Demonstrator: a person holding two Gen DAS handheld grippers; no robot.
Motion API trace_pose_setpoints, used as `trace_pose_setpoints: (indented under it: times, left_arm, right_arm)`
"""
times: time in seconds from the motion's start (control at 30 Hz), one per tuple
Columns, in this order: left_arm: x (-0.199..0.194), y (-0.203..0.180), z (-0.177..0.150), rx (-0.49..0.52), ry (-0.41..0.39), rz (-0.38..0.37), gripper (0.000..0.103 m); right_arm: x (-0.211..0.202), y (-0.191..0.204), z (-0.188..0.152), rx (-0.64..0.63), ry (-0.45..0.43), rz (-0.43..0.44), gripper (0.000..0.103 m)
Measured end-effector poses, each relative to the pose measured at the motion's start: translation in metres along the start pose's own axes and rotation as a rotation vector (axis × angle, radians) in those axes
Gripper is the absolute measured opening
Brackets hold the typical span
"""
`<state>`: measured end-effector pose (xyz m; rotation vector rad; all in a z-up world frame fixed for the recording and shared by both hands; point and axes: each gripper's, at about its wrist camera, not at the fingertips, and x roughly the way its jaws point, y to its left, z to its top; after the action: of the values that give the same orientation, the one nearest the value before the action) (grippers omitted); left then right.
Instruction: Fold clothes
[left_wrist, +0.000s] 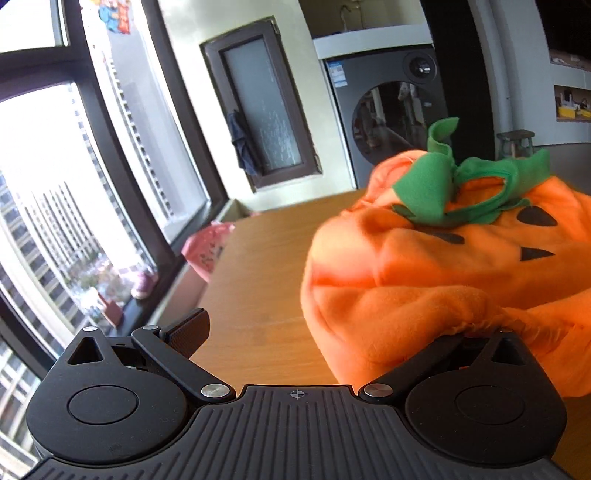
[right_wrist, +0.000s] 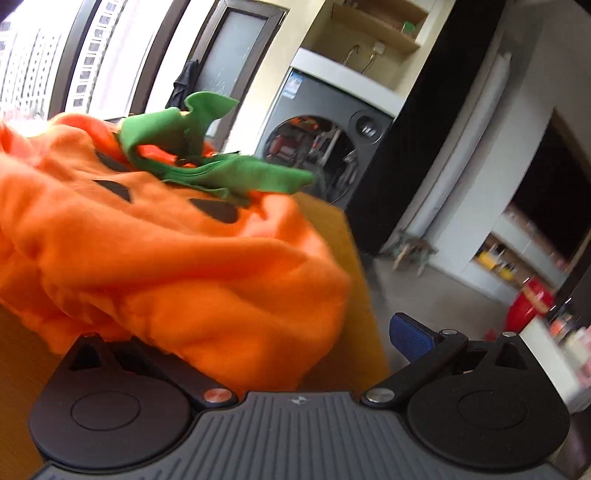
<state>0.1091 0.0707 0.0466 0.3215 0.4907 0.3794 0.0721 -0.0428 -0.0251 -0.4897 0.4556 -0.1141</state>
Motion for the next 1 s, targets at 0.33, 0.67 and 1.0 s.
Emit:
trace_pose_setpoints:
  times: [0.33, 0.67, 1.0]
  left_arm:
    - [-0.093, 0.023, 0.015, -0.016, -0.138, -0.187, 0.103]
    - [-0.08, 0.019, -0.043, -0.062, 0.076, -0.921, 0.103]
    - [-0.041, 0.007, 0.011, -0.403, -0.184, -0.935, 0.103]
  right_arm:
    - [-0.057, -0.085, 0.042, 0.132, -0.153, 0.14, 0.103]
    - [-0.102, -0.104, -0.007, 0.085, -0.081, 0.657, 0.103]
    - [-0.026, -0.09, 0.086, 0.475, -0.087, 0.819, 0.103]
